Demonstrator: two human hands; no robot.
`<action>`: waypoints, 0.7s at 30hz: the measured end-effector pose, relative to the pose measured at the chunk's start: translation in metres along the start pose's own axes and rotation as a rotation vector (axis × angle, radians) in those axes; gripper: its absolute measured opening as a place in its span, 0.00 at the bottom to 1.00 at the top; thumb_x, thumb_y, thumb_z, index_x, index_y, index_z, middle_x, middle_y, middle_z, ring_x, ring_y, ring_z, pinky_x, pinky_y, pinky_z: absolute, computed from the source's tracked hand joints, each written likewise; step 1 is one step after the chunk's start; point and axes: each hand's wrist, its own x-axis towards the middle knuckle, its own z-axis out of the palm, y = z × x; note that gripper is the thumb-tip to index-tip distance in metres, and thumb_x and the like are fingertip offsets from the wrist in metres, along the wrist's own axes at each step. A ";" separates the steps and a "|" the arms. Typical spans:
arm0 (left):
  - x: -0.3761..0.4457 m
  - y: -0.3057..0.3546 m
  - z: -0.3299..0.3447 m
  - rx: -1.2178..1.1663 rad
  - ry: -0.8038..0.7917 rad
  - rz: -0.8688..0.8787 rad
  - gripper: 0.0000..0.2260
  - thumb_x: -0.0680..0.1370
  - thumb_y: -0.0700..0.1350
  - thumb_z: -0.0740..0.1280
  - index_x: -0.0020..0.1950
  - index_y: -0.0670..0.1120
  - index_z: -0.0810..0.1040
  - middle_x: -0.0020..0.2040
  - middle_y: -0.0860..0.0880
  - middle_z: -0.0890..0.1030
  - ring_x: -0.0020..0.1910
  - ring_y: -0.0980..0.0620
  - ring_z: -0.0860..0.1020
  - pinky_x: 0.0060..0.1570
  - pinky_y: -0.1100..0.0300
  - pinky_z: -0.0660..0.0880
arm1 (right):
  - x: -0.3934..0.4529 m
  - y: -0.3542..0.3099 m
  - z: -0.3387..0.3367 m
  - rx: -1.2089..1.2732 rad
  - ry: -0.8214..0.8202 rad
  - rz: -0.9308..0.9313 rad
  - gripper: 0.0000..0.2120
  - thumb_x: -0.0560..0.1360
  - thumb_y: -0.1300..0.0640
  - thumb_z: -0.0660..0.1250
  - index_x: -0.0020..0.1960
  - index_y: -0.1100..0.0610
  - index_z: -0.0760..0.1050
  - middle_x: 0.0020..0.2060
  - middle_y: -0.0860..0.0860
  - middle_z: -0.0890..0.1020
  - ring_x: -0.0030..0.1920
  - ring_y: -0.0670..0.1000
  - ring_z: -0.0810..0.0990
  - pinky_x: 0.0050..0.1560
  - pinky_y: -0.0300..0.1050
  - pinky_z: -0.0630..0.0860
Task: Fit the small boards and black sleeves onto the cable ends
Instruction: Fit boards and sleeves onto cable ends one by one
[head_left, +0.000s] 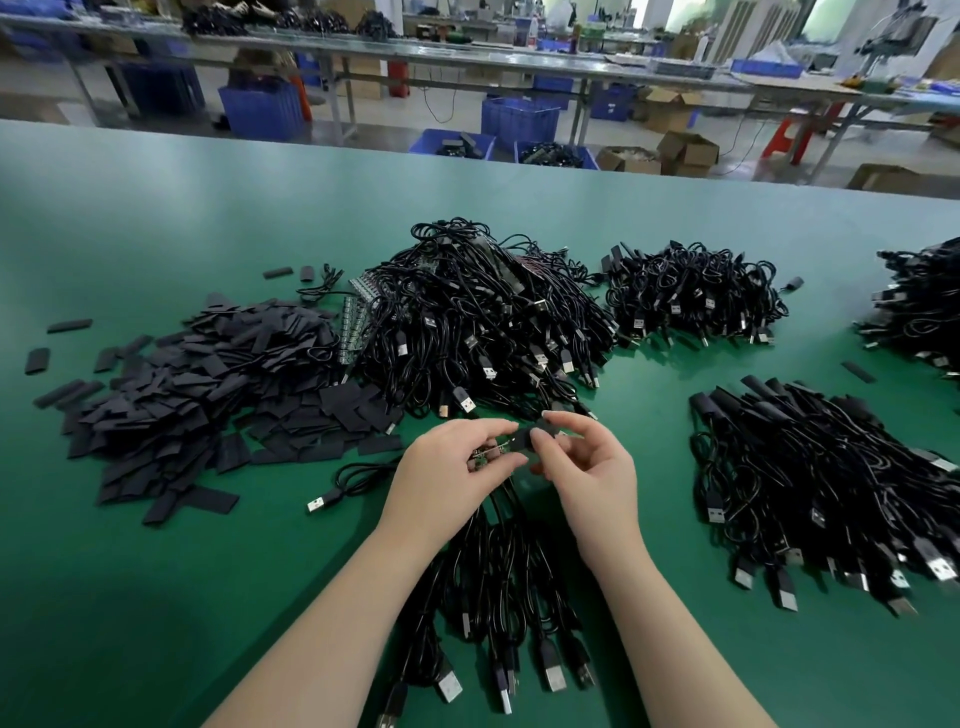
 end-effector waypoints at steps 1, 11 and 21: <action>0.000 -0.001 0.000 0.004 0.000 0.000 0.14 0.73 0.53 0.73 0.59 0.58 0.81 0.46 0.62 0.79 0.49 0.63 0.77 0.47 0.66 0.75 | 0.000 0.000 -0.001 0.016 -0.001 0.002 0.08 0.75 0.62 0.72 0.53 0.51 0.81 0.32 0.47 0.81 0.36 0.47 0.82 0.43 0.38 0.78; 0.003 -0.005 0.000 -0.045 0.048 -0.007 0.12 0.74 0.50 0.73 0.57 0.56 0.83 0.46 0.71 0.77 0.53 0.69 0.76 0.52 0.77 0.70 | -0.002 -0.006 -0.004 0.052 -0.150 -0.016 0.15 0.75 0.63 0.73 0.56 0.45 0.83 0.34 0.49 0.82 0.39 0.45 0.81 0.46 0.33 0.77; 0.003 -0.007 0.001 -0.113 0.032 0.019 0.08 0.75 0.48 0.72 0.53 0.56 0.84 0.48 0.65 0.82 0.51 0.66 0.79 0.52 0.68 0.75 | -0.002 -0.011 -0.008 0.036 -0.209 -0.020 0.15 0.74 0.65 0.73 0.48 0.45 0.85 0.37 0.49 0.85 0.39 0.45 0.84 0.44 0.34 0.78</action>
